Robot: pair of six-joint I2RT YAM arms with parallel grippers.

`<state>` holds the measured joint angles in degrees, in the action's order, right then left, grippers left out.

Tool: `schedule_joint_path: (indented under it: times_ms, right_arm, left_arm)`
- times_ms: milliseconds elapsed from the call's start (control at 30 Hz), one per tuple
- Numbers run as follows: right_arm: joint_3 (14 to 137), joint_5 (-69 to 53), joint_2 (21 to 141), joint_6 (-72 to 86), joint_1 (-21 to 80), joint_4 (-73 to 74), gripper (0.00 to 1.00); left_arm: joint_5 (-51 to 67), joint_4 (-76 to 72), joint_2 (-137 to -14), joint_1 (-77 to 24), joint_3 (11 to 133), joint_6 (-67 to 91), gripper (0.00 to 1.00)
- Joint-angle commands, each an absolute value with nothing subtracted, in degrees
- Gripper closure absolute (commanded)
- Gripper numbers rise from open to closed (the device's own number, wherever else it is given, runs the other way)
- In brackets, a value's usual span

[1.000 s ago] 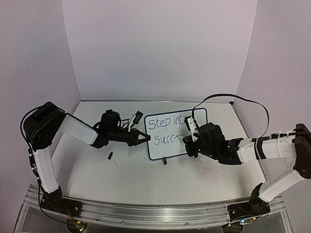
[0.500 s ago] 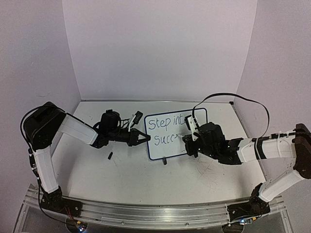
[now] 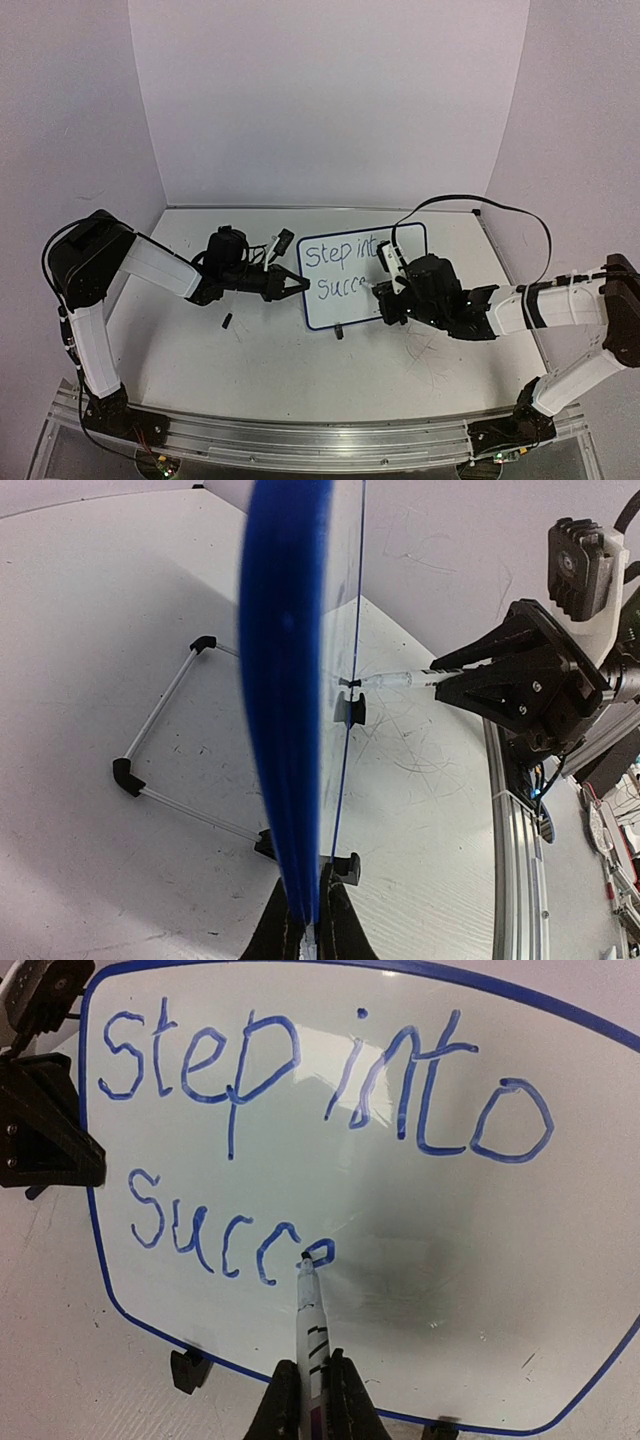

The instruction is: Write a sentence on the whiteboard

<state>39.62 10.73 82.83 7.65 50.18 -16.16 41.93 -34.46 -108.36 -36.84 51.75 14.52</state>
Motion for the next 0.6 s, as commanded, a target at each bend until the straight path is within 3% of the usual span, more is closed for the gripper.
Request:
schedule_joint_path:
  times_ms: [0,567]
  right_arm:
    - [40.16,10.35,83.41,8.18,50.53,-15.55,1.00]
    - [39.75,11.22,83.53,8.70,50.61,-12.50,1.00]
  left_arm:
    - [36.12,-28.65,-108.43,-36.30,51.76,10.69,1.00]
    - [36.09,-28.65,-108.26,-36.30,51.58,10.79,1.00]
